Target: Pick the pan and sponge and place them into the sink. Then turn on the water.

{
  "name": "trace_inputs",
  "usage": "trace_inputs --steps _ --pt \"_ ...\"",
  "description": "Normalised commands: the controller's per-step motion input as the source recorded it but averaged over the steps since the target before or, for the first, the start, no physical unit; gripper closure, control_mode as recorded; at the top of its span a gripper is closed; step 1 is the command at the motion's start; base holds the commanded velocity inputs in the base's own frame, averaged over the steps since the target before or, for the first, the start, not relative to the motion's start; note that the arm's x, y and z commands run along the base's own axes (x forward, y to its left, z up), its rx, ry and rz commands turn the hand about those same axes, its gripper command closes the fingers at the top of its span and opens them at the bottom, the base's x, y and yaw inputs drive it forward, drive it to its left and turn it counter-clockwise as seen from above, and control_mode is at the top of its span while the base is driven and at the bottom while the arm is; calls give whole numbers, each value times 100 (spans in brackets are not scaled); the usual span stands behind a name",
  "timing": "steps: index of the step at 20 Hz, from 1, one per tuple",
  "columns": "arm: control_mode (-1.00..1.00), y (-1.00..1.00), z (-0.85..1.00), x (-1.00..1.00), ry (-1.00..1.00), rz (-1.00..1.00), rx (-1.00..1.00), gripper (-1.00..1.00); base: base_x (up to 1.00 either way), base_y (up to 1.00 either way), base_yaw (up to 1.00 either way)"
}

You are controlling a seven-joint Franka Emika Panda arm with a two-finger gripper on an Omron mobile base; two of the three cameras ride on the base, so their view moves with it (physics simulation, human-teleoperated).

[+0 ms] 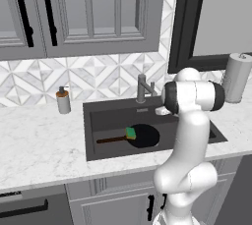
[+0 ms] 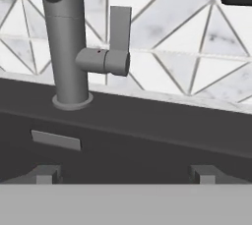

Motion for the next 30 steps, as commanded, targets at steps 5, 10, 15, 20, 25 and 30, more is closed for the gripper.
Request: trace_inputs --steps 5,10,15,20,25,30 --pt "-100 0 14 31 0 0 3 -100 0 0 0" --pt "-100 -9 10 16 0 0 3 -100 0 0 0" --pt "-100 -11 8 14 0 0 3 -100 0 0 0" --pt "-100 -5 2 16 0 0 2 -100 0 0 0" --pt "-100 0 0 15 -5 0 1 -100 0 0 0" --pt "-100 0 10 18 -10 0 4 -100 0 0 0"
